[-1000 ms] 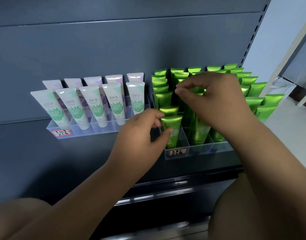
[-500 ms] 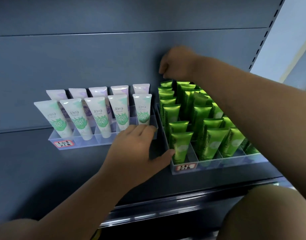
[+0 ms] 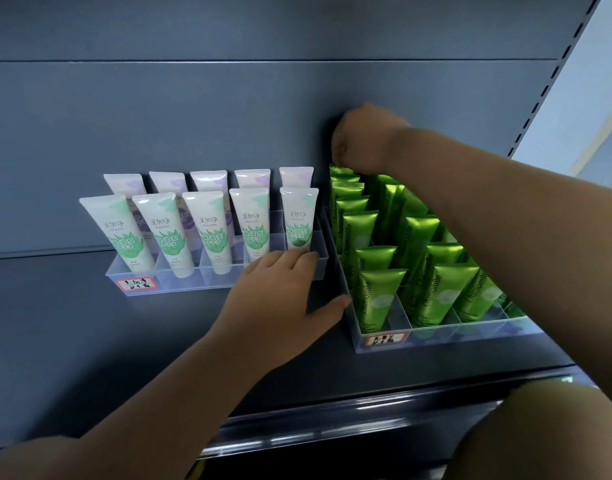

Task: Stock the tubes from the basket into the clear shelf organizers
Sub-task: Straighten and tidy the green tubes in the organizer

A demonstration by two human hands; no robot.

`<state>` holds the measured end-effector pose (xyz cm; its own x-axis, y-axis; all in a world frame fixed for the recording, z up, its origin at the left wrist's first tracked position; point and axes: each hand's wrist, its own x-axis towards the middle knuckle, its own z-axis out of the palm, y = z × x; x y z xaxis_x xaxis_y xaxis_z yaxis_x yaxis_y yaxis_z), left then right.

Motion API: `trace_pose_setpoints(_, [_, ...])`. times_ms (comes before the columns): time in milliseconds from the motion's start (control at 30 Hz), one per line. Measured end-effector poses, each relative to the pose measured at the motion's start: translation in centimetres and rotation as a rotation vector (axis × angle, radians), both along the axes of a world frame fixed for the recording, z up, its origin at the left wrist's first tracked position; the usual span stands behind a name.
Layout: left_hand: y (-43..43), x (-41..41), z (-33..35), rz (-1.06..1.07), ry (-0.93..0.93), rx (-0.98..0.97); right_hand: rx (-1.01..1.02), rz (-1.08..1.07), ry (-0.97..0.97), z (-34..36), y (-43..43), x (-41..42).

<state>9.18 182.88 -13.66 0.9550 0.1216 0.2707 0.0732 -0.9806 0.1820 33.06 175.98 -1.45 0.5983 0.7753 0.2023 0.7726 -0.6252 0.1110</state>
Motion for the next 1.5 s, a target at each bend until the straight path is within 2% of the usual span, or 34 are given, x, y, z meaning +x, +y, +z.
trace_pose_setpoints(433, [-0.2,-0.1,0.2,0.015,0.055,-0.038,0.050,0.002,0.030,0.5,-0.3,-1.5])
trace_pose_setpoints(600, [-0.2,-0.7,1.5,0.056,0.054,-0.236,0.245,-0.051,0.012,1.9,-4.6,-4.0])
trace_pose_setpoints(733, [-0.9,-2.1,2.5,0.105,-0.048,-0.488,0.438,-0.014,0.052,1.5,-10.4,-7.8])
trace_pose_setpoints(800, [-1.6,-3.0,3.2,0.140,-0.119,-0.535,0.505,0.025,0.073,0.6,-13.5,-9.7])
trace_pose_setpoints(933, [-3.4,-3.8,5.0,0.156,-0.243,-0.406,0.555,0.040,0.100,-1.8,-18.2,-11.1])
trace_pose_setpoints(1033, [-5.7,-3.1,6.3,0.073,-0.309,-0.286,0.495,0.082,0.116,-2.6,-20.3,-11.1])
trace_pose_setpoints(1233, [-9.1,-0.6,6.3,-0.124,-0.344,-0.061,0.468,0.176,0.040,-3.3,-22.1,-11.1])
trace_pose_setpoints(1500, [-10.9,2.4,7.0,-0.217,-0.342,0.074,0.434,0.204,0.015,-5.5,-22.4,-10.3])
